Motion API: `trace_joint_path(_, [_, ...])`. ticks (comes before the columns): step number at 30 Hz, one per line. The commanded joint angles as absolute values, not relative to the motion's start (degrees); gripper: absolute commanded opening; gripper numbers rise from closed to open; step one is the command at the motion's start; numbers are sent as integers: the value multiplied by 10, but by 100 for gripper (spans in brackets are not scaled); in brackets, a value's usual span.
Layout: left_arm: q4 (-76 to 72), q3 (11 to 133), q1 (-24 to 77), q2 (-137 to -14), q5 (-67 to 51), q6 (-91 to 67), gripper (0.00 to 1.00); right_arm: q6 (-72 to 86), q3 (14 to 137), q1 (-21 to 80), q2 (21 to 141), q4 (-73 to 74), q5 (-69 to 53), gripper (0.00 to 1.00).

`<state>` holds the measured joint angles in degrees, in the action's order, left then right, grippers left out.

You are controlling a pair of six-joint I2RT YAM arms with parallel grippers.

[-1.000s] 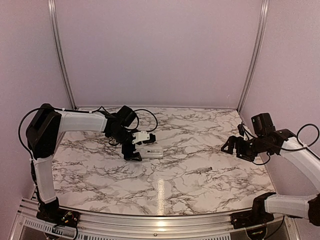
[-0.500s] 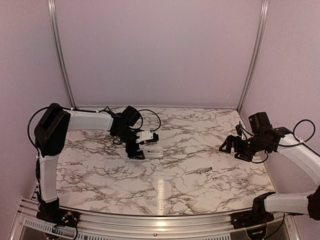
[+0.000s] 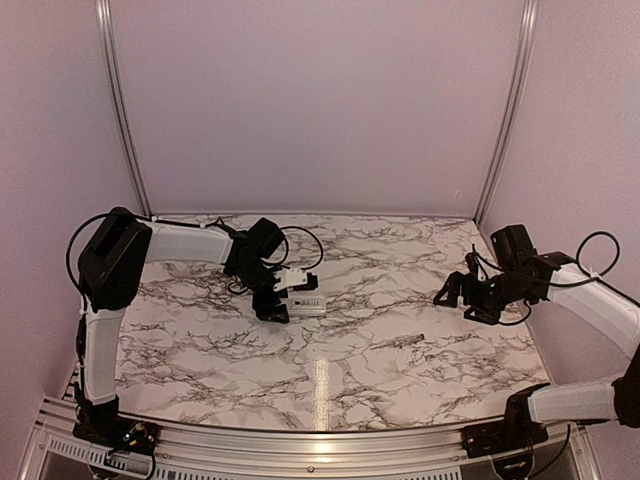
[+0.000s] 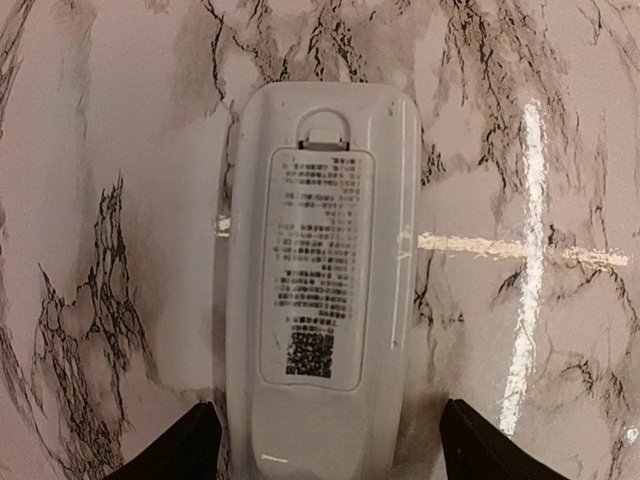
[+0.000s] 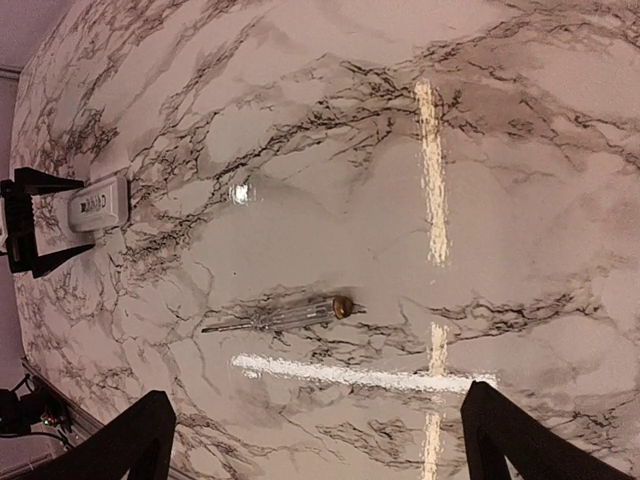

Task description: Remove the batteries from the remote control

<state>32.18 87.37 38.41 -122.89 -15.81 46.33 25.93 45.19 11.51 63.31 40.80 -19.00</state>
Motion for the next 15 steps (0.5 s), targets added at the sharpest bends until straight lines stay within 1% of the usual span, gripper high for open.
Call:
trace_joint_path(1, [339, 887, 386, -1252, -171, 460, 73, 265, 481, 126, 646, 394, -196, 98])
trace_joint_path(3, [345, 889, 386, -1255, -187, 464, 67, 266, 483, 128, 651, 392, -197, 98])
trace_joint_path(6, [350, 888, 386, -1261, -196, 467, 53, 265, 486, 129, 657, 389, -200, 98])
trace_joint_path(7, [350, 887, 386, -1263, -196, 466, 51, 265, 488, 130, 659, 389, -201, 98])
trace_joint_path(8, [350, 887, 386, -1265, -193, 465, 47, 265, 487, 129, 661, 388, -201, 99])
trace_joint_path(9, [350, 888, 386, -1269, -191, 459, 39, 264, 488, 129, 662, 387, -201, 99])
trace_joint_path(10, [350, 889, 386, -1271, -189, 456, 37, 264, 488, 129, 664, 387, -202, 98])
trace_joint_path(11, [351, 889, 386, -1272, -187, 456, 40, 264, 489, 130, 666, 386, -203, 98])
trace_joint_path(14, [351, 888, 386, -1273, -188, 451, 64, 263, 490, 130, 669, 384, -203, 98])
trace_joint_path(15, [351, 888, 386, -1273, -187, 449, 67, 262, 490, 130, 670, 383, -204, 98])
